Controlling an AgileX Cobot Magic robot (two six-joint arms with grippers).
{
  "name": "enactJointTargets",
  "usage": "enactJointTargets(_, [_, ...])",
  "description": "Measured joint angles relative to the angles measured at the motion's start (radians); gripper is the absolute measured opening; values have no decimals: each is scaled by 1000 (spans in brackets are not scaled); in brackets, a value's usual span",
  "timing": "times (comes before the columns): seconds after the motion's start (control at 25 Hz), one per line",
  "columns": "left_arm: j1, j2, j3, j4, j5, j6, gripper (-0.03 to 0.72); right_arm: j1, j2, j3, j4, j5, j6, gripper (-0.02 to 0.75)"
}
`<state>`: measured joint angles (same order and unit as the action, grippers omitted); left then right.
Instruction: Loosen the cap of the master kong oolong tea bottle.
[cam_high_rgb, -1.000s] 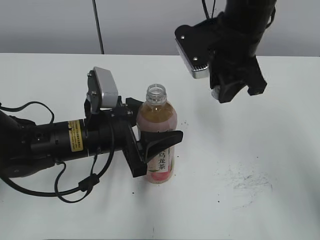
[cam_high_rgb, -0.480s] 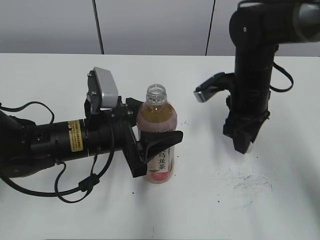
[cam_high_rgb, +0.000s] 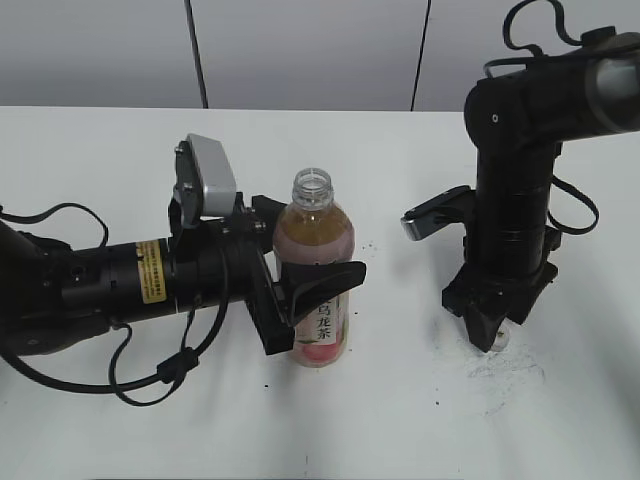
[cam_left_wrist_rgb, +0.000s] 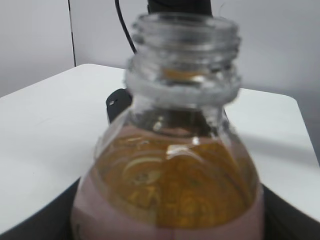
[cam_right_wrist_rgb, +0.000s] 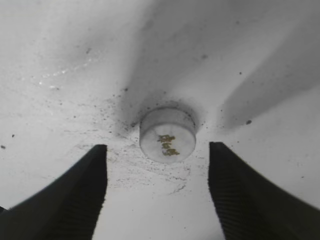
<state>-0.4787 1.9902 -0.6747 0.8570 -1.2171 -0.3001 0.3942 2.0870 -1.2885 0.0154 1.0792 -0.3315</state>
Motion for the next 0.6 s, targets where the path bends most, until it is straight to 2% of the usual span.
enactJointTargets(0.08, [0, 0, 0, 0, 0, 0, 445, 0, 0, 1, -2, -1, 18, 538])
enactJointTargets(0.16, [0, 0, 0, 0, 0, 0, 445, 0, 0, 3, -7, 0, 26, 581])
enactJointTargets(0.48, [0, 0, -1, 3, -1, 1, 445, 0, -40, 0, -4, 16, 71, 554])
enactJointTargets(0.6, [0, 0, -1, 4, -1, 1, 473, 0, -61, -10, -5, 16, 77, 554])
